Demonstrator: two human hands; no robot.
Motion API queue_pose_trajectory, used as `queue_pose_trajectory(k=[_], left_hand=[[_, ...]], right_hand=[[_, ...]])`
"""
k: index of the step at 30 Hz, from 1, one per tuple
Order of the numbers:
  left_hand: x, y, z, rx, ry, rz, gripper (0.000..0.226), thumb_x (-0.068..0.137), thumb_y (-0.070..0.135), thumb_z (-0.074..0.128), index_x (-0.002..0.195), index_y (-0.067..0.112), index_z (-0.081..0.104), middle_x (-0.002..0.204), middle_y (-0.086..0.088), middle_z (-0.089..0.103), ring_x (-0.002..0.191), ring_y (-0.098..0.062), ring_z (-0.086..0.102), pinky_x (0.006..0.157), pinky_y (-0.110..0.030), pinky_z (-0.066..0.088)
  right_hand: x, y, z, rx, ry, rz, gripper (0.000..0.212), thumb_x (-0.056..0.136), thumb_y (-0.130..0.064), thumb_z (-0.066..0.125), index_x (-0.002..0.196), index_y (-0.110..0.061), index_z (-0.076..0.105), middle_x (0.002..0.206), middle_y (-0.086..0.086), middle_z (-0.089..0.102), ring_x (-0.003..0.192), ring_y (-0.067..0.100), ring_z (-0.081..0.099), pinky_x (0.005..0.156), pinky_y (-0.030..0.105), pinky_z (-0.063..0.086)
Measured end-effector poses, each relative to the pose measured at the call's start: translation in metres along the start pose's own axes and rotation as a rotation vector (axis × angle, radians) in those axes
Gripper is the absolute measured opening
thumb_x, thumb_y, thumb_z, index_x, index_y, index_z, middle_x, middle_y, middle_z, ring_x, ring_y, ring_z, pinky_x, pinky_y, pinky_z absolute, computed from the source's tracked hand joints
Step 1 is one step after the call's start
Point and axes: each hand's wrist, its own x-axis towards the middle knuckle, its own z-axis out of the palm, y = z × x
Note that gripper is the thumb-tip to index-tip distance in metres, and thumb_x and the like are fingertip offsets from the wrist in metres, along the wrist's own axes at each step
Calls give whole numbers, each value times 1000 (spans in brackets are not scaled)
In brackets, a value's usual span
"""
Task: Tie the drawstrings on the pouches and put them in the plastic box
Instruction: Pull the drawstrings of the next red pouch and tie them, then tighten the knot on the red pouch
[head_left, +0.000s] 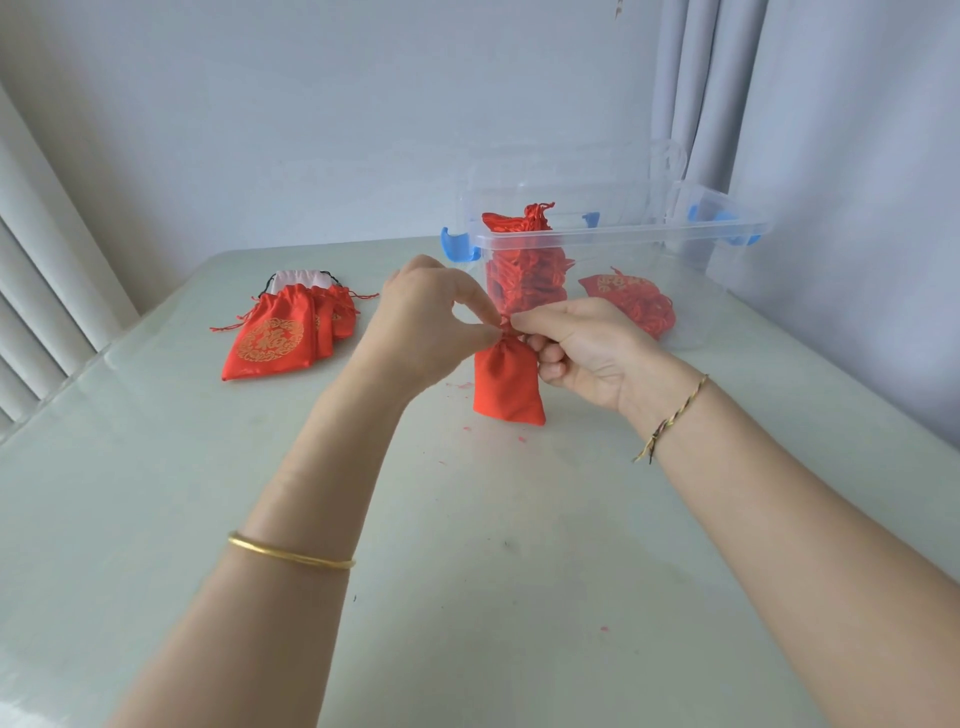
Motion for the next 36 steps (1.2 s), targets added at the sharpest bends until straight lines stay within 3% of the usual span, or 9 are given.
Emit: queue_pose_trajectory(k=[6, 11, 16, 19, 22, 26, 30, 32, 36], left_hand=[[1, -2, 7, 21, -10, 9, 9, 77, 24, 71, 77, 30, 65, 105, -4, 51, 106, -21, 48, 81, -26, 35], [3, -4, 8, -6, -7, 14, 5, 83, 17, 63, 79, 16, 61, 76, 4, 56, 75, -16, 51, 59, -20, 36], [4, -11, 0, -72, -23, -65, 5, 86, 10, 58, 82, 11, 58, 67, 6, 50, 57, -9, 41, 48, -17, 32], [3, -9, 6, -48, -85, -90, 6, 86, 8, 55, 81, 11, 58, 68, 4, 51, 59, -13, 43, 52, -22, 34], [3, -11, 7, -140, -103, -140, 16, 87, 6, 53, 74, 15, 55, 68, 3, 57, 63, -15, 47, 63, -26, 40], [2, -11, 4, -215, -86, -136, 16, 87, 6, 53, 73, 15, 55, 68, 3, 59, 61, -10, 50, 63, -26, 43], [1, -1, 2, -313, -106, -101, 12, 87, 5, 53, 78, 11, 58, 67, 1, 60, 59, -8, 50, 52, -11, 42], [0, 2, 1, -340, -103, -84, 10, 88, 5, 53, 80, 9, 60, 67, 1, 60, 59, -8, 51, 50, -9, 40], [5, 11, 1, -389, -67, -93, 8, 88, 12, 57, 82, 11, 61, 69, 4, 61, 61, -6, 51, 50, -10, 41]], right_hand=[[0, 1, 0, 0, -38, -15, 30, 86, -3, 58, 58, -9, 48, 54, 3, 40, 34, 4, 30, 39, 16, 21], [1, -2, -9, -205, -44, -136, 15, 84, -4, 63, 69, -6, 61, 58, 5, 49, 39, 4, 37, 39, 14, 27], [9, 0, -28, -254, 97, -187, 21, 81, -1, 65, 64, -13, 62, 53, -2, 56, 43, 8, 39, 45, 17, 29], [10, 7, -32, -375, 160, -222, 19, 82, -4, 65, 65, -13, 62, 59, -3, 53, 46, 6, 42, 48, 16, 32], [5, 5, -30, -470, 98, -280, 7, 85, -3, 61, 84, -8, 66, 61, -5, 54, 44, -2, 50, 43, 11, 34], [1, -6, -26, -527, 5, -248, 30, 85, -1, 56, 111, -15, 62, 92, 1, 59, 66, 10, 58, 44, 15, 41], [-8, -11, -14, -642, -124, -280, 25, 79, -15, 69, 103, -16, 65, 90, 0, 65, 76, 11, 61, 50, 16, 40], [-9, -10, -10, -772, -65, -380, 18, 76, -18, 72, 94, -15, 69, 90, 1, 69, 80, 11, 62, 54, 15, 42], [-18, -27, -19, -875, -15, -407, 12, 78, -10, 69, 88, -6, 71, 84, 9, 71, 76, 18, 63, 70, 28, 50]])
